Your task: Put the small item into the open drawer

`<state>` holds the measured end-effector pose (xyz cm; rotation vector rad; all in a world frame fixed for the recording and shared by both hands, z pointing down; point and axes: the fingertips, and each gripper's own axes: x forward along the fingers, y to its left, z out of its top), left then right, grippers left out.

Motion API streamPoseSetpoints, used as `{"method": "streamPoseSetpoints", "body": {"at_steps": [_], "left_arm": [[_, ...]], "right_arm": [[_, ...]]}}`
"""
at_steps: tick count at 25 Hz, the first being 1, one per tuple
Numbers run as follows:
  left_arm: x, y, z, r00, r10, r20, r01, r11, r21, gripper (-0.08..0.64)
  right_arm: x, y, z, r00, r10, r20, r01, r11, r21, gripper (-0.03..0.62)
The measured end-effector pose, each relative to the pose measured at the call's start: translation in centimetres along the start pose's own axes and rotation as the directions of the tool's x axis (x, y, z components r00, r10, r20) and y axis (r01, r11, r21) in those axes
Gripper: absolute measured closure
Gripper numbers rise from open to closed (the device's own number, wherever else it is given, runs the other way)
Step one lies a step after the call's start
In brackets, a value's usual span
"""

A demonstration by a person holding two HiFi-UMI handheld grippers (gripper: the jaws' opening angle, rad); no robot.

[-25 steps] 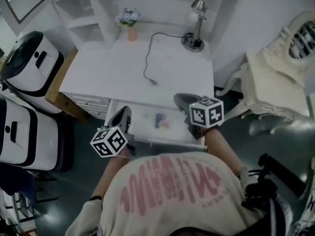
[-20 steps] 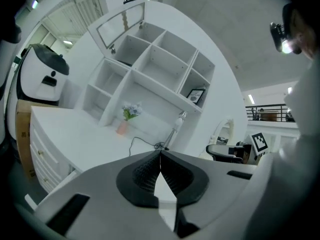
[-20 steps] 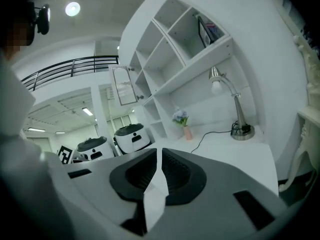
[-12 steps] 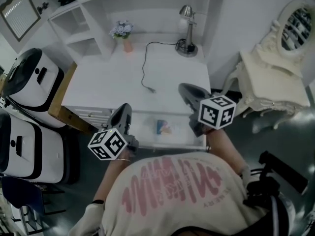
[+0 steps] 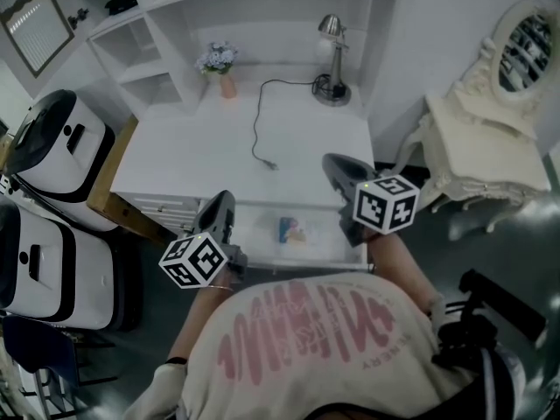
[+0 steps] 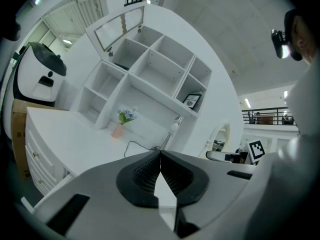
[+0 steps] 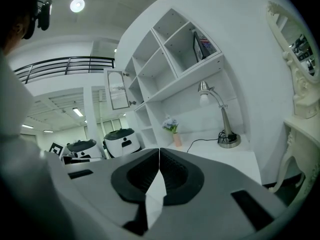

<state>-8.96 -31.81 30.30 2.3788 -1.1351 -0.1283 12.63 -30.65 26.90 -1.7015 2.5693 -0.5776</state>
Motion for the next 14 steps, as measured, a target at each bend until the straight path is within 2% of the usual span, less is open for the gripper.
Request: {"method": "streamPoseSetpoints", "body": {"at_steps": [14], "left_arm": [[0.4, 0.2, -0.2, 1.0, 0.009, -0.002, -0.009, 1.0, 0.007, 0.531]], "right_arm": [[0.7, -1.2, -0.9, 0.999, -0.027, -0.033, 0.026, 0.999, -0.025, 0.568]]}}
